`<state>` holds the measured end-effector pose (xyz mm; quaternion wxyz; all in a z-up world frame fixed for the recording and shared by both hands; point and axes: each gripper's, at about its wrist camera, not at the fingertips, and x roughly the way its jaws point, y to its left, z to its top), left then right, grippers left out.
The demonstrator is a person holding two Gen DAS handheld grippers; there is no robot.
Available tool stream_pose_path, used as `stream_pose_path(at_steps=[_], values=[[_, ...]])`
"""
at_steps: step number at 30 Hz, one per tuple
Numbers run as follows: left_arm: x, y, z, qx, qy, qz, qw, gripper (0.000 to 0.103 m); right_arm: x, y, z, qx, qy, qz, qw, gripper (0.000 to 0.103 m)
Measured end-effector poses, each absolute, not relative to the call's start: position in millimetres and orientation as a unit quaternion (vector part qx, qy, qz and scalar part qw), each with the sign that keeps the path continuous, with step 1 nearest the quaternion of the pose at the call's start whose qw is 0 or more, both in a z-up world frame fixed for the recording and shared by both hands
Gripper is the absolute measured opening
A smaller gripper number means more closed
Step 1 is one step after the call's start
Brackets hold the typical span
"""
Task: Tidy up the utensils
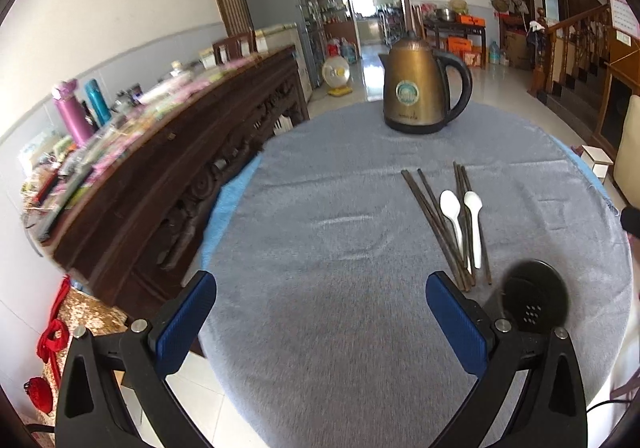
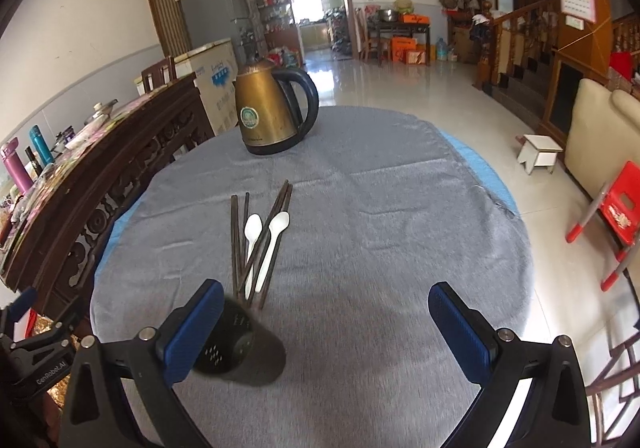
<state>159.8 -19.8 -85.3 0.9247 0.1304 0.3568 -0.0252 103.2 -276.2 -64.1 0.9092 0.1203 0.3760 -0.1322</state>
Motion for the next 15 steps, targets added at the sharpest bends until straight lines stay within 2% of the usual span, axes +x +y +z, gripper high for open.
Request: stream_pose_path(at_steps=[5,8,9,11,12,13,15], values=[[230,-19,-106,0.118,0.399,-0.04,0.908,0.103,171,-310,-82,0.156,0.412,-0.096,0.893,0.103],[268,-25,-121,0.088,0.426,-0.054,0.899,0.103,226,-331,-102,0.195,0.435,-0.071,0.876,0.092],[281,-28,-125,0.082,0.434,-0.058,0.895,0.1,241,-337,-110,0.211,0.445,-0.068,0.868,0.085],[302,-37,-136,0.054,0.458,-0.082,0.884,0.093,276,-349,-129,0.249,0.461,-0.046,0.85,0.074],[316,-42,-142,0.042,0.474,-0.094,0.875,0.082,291,-351,-138,0.26,0.471,-0.038,0.842,0.064],[325,-46,-147,0.031,0.486,-0.103,0.867,0.067,306,-353,-146,0.267,0.48,-0.034,0.835,0.054],[345,-55,-159,0.014,0.509,-0.123,0.852,0.052,332,-353,-159,0.281,0.491,-0.025,0.824,0.046]])
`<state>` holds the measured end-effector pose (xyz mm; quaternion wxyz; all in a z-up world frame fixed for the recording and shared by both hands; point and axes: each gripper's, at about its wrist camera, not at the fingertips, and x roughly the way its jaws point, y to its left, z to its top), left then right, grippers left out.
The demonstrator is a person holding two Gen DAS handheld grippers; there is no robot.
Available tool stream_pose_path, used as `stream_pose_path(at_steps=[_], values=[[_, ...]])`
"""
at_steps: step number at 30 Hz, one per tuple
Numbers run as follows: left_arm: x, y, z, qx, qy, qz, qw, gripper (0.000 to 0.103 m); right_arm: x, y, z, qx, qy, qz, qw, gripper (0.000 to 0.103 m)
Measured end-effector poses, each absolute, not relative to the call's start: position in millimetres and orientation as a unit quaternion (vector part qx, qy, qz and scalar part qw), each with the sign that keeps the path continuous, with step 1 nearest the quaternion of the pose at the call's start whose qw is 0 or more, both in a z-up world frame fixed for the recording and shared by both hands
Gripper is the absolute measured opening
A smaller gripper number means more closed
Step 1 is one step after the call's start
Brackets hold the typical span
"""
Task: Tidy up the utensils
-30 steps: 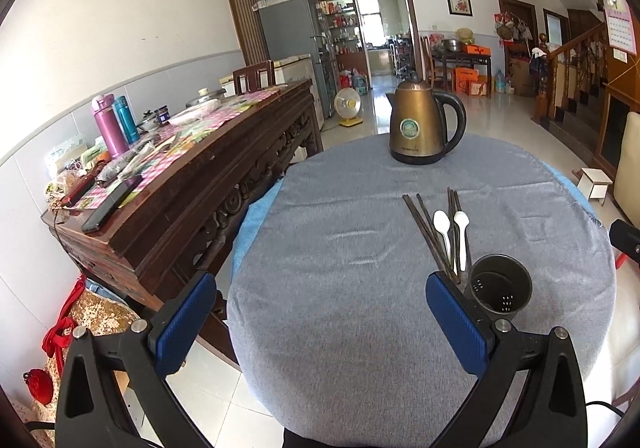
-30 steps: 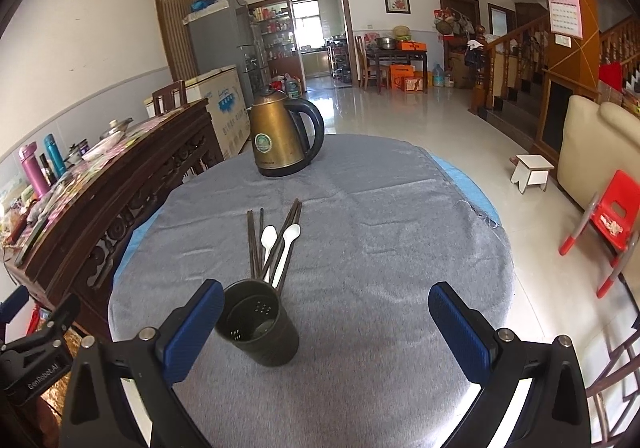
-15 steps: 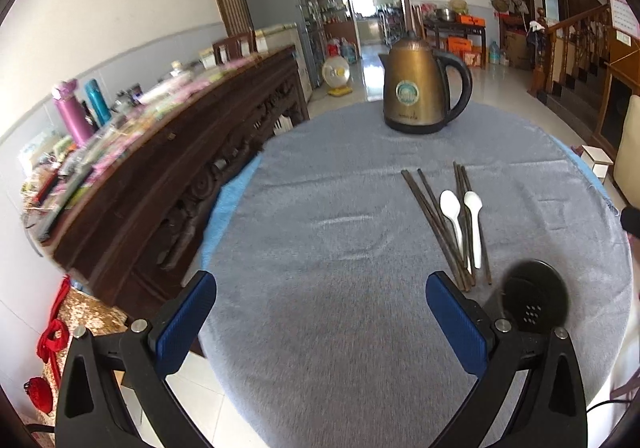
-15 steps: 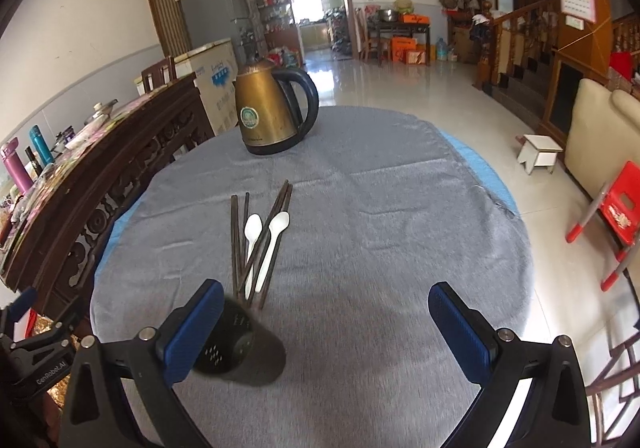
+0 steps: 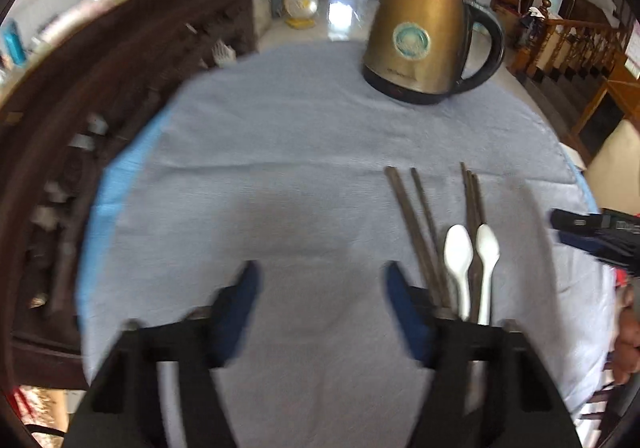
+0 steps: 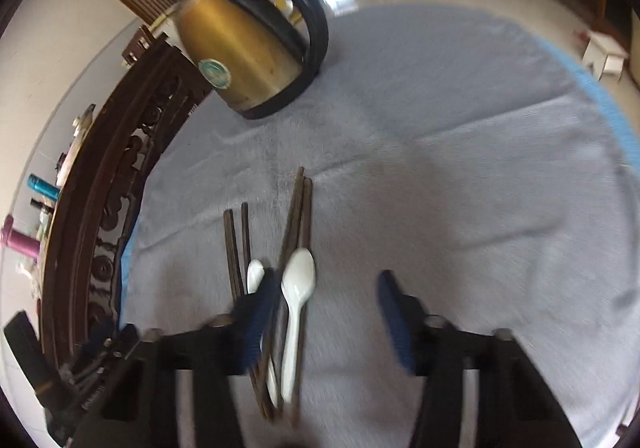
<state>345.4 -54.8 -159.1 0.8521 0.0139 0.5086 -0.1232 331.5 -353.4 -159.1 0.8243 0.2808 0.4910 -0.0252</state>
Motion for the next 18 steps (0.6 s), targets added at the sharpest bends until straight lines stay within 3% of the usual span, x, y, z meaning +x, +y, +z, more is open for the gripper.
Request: stream_pose_path(at_steps=[3,18], values=[[368,-66,-177,-0.005,0.534,-0.132,0.835,0.049,364,-349,-180,0.289,0.514,-0.016,0.807,0.042],[416,-123,-218,-0.017,0.58,-0.145,0.801,0.049,374,-305,-217,0.259,0.586,0.016,0.767,0.045]])
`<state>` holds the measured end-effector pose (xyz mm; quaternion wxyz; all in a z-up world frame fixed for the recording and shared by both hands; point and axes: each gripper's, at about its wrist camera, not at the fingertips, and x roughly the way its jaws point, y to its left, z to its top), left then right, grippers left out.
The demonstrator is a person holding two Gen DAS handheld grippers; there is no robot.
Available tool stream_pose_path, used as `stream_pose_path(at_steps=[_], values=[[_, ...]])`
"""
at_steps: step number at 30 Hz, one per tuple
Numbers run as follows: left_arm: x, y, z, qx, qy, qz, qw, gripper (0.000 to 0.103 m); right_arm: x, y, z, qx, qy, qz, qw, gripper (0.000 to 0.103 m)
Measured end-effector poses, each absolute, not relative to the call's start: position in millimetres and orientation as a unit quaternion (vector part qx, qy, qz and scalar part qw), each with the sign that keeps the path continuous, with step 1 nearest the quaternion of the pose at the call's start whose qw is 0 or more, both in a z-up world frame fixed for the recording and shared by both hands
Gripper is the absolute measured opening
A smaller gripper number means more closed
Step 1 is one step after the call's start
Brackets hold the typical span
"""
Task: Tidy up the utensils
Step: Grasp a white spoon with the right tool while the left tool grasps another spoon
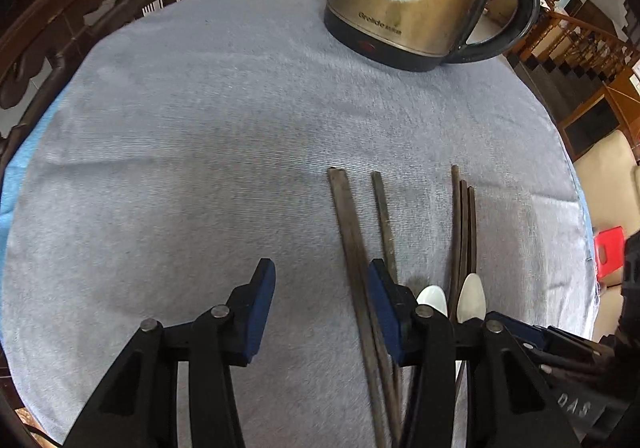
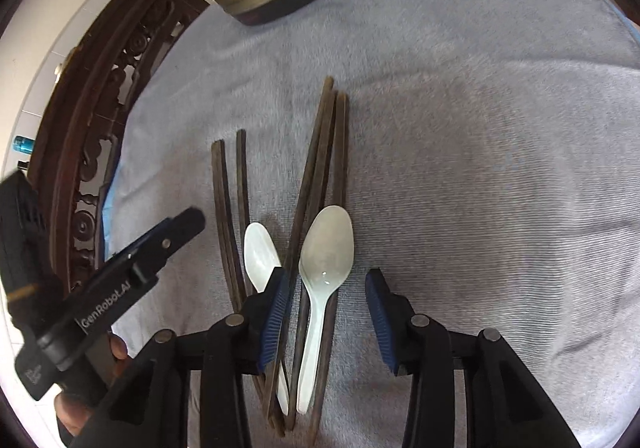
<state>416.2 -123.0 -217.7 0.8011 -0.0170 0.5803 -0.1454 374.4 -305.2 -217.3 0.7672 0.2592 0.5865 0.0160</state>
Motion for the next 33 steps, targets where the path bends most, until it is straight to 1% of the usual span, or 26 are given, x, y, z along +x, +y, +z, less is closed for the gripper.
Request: stream_pose_path(at_steps=[2,3,4,5,10,12,15,17,18,20,21,28,33], values=[[414,-125,-219,-0.018,0.58,-0.149,0.801,0.049,376,-299,-217,0.25,0.581,0.012,0.775,0.045],[412,-128,-219,-0.013,0.577,-0.15,0.802,0.048,376,-297,-217,0.248,0.576,0.011,0.779,0.042],[409,-130,-219,-0.006,0.574,-0.15,0.805,0.045,376,-296,-217,0.244,0.574,0.008,0.782,0.028],[406,-131,-218,0.001,0.57,-0.149,0.808,0.044,375,-295,-217,0.233,0.571,0.002,0.787,0.028],[392,-143,-208,0.017,0.555,-0.188,0.81,0.043,368,-304,-219,0.238,0.55,-0.011,0.801,0.028],[388,-152,-204,0.032,0.546,-0.204,0.812,0.043,360,-316,-220,0.258,0.539,-0.017,0.802,0.028],[391,-165,-212,0.053,0.553,-0.22,0.802,0.043,348,-329,-217,0.281,0.523,-0.018,0.804,0.028],[390,-168,-216,0.049,0.555,-0.23,0.798,0.032,340,-337,-216,0.295,0.514,-0.018,0.805,0.028],[389,-170,-219,0.049,0.558,-0.235,0.795,0.022,335,-343,-214,0.301,0.51,-0.018,0.806,0.028],[386,-177,-218,0.055,0.548,-0.237,0.8,0.014,326,-352,-211,0.316,0.496,-0.014,0.808,0.028],[386,-179,-218,0.053,0.549,-0.25,0.796,0.007,321,-356,-209,0.32,0.491,-0.012,0.81,0.028],[374,-167,-207,0.026,0.526,-0.268,0.806,0.002,282,-371,-191,0.343,0.444,0.006,0.828,0.028],[345,-141,-168,0.008,0.485,-0.274,0.831,0.001,250,-364,-168,0.334,0.396,0.015,0.855,0.028]])
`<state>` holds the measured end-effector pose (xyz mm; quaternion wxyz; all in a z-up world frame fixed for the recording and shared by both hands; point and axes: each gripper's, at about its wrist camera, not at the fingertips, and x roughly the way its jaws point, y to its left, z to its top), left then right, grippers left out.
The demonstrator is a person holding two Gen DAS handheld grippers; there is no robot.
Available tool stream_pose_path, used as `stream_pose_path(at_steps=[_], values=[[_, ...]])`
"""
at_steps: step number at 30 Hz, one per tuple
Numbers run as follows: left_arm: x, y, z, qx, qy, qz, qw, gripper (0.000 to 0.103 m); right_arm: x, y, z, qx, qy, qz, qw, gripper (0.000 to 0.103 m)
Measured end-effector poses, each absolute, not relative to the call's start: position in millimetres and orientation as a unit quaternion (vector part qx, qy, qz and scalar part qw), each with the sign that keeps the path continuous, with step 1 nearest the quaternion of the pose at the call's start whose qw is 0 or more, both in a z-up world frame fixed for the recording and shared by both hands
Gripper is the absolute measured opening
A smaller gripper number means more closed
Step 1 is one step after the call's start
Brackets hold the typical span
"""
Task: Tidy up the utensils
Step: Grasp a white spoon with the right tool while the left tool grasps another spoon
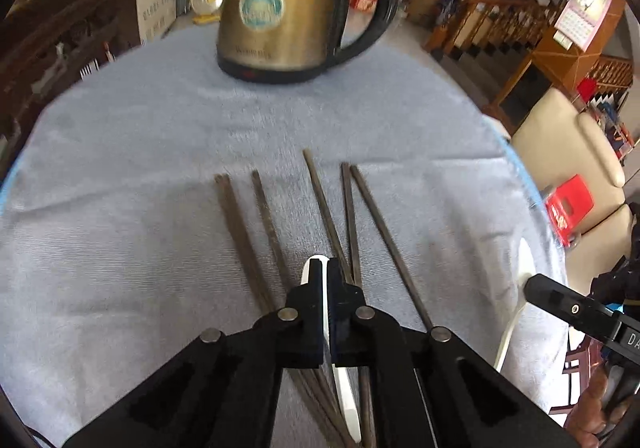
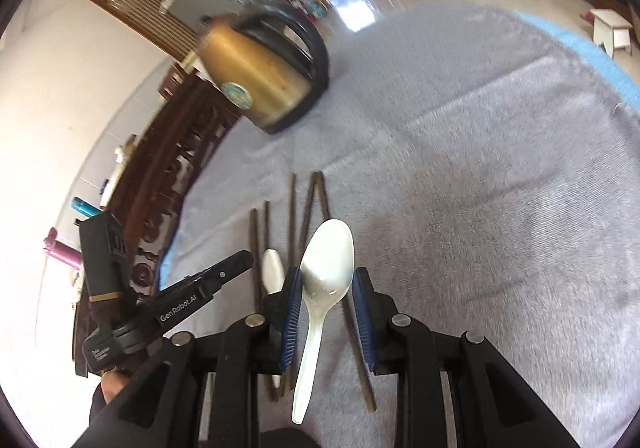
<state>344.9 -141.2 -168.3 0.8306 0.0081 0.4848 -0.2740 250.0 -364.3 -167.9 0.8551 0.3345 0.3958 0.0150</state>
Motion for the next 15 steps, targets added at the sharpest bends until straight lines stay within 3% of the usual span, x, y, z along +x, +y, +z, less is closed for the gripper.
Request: stream_pose_path(at_steps=[4,11,15], values=[[334,-130,-149,-0.003,0.45,-0.272,0.85,0.001,221,-354,-141,0.302,0.346,0.012,0.888,0.028],[339,-143,-178,0.027,0.487,-0.27,0.83,0.004,196,-334,-129,0.272,0.321,0.002,0.907,0.028],[347,-165,-199,0.056,0.509,-0.264,0.817,0.013,192,-335,-143,0.284,0.334,0.003,0.899,0.028]])
